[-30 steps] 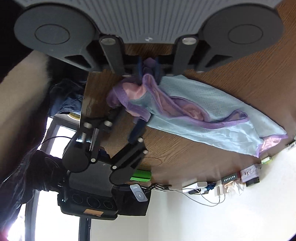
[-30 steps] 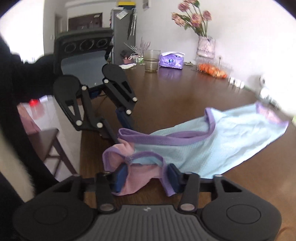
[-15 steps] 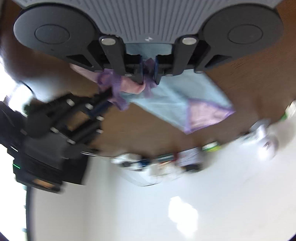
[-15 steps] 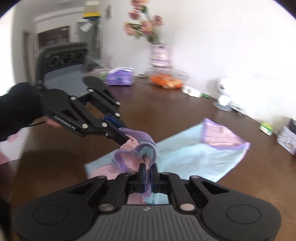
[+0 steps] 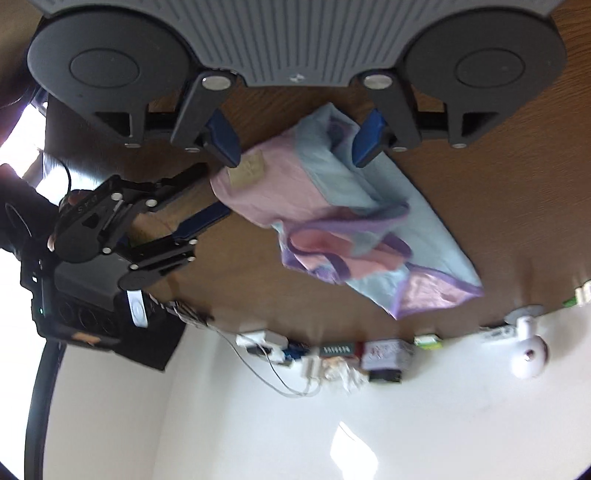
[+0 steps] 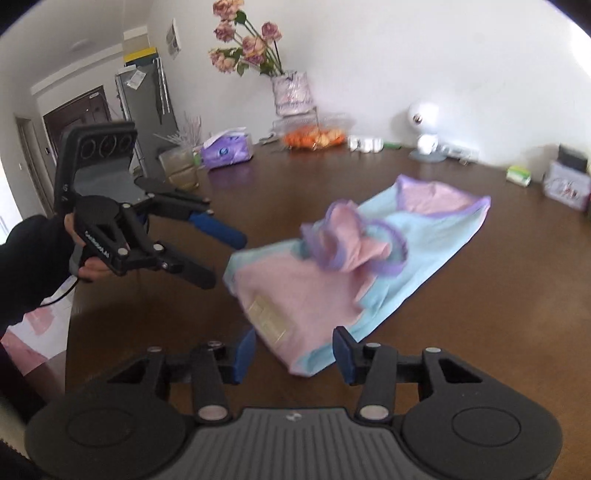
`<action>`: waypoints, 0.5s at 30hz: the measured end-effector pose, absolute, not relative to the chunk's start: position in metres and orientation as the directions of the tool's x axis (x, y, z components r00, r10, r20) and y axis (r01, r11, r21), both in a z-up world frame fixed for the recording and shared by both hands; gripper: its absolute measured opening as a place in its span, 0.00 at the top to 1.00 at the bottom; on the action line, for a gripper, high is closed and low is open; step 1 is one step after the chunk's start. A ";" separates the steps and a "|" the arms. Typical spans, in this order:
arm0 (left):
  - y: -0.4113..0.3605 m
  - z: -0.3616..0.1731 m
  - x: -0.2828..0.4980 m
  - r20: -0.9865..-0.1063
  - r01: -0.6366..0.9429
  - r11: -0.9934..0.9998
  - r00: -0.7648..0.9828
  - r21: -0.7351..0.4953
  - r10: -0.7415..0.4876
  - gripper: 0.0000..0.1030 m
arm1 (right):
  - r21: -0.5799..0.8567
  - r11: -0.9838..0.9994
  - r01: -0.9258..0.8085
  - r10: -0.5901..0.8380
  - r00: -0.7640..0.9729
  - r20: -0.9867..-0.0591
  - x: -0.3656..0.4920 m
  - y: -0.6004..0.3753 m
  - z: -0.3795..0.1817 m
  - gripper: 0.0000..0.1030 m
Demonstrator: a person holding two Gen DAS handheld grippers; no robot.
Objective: Fold clothes
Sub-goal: 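Lay the folded end down and open both grippers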
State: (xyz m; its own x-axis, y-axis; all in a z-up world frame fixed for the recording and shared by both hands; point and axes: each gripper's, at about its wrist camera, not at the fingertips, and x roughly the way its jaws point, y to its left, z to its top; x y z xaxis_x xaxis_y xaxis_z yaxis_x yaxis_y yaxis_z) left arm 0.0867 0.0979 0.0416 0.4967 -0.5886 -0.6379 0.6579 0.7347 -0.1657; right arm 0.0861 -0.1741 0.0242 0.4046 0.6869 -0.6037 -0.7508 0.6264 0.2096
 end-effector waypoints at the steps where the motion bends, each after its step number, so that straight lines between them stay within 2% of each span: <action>1: 0.097 0.037 0.089 -0.656 0.650 0.738 0.479 -0.180 -0.582 0.82 | 0.229 0.630 -0.742 0.690 0.400 -0.603 0.087 -0.174 0.021 0.64; 2: 0.096 0.033 0.090 -0.668 0.643 0.742 0.470 -0.188 -0.576 0.91 | 0.249 0.634 -0.732 0.693 0.396 -0.602 0.088 -0.173 0.017 0.71; 3: 0.098 0.031 0.086 -0.667 0.640 0.746 0.475 -0.185 -0.573 0.91 | 0.276 0.641 -0.716 0.698 0.394 -0.598 0.091 -0.173 0.015 0.91; 4: 0.100 0.029 0.083 -0.665 0.639 0.746 0.476 -0.188 -0.575 0.91 | 0.298 0.642 -0.706 0.703 0.387 -0.597 0.091 -0.173 0.014 0.97; 8: 0.103 0.027 0.051 -0.658 0.657 0.714 0.428 -0.244 -0.619 0.95 | 0.346 0.578 -0.739 0.748 0.310 -0.587 0.079 -0.172 0.011 0.99; 12: 0.094 0.024 -0.018 -0.675 0.691 0.668 0.356 -0.276 -0.646 0.93 | 0.456 0.463 -0.760 0.815 0.163 -0.557 0.040 -0.181 0.015 0.99; 13: 0.097 0.026 -0.031 -0.675 0.686 0.666 0.344 -0.294 -0.653 0.88 | 0.472 0.448 -0.760 0.821 0.141 -0.553 0.028 -0.184 0.017 0.99; 14: 0.103 0.029 -0.039 -0.670 0.688 0.662 0.343 -0.297 -0.658 0.73 | 0.478 0.438 -0.761 0.824 0.128 -0.552 0.017 -0.186 0.021 0.98; 15: 0.108 0.033 -0.045 -0.660 0.688 0.662 0.353 -0.296 -0.663 0.61 | 0.481 0.428 -0.765 0.828 0.120 -0.547 0.009 -0.189 0.025 0.92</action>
State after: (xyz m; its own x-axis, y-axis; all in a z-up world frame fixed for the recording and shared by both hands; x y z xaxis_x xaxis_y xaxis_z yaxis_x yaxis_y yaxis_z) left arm -0.0455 0.1083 0.0333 0.3534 -0.6628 -0.6601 0.6884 0.6621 -0.2962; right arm 0.0085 -0.1893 0.0254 0.1197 0.8282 -0.5475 -0.7653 0.4282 0.4805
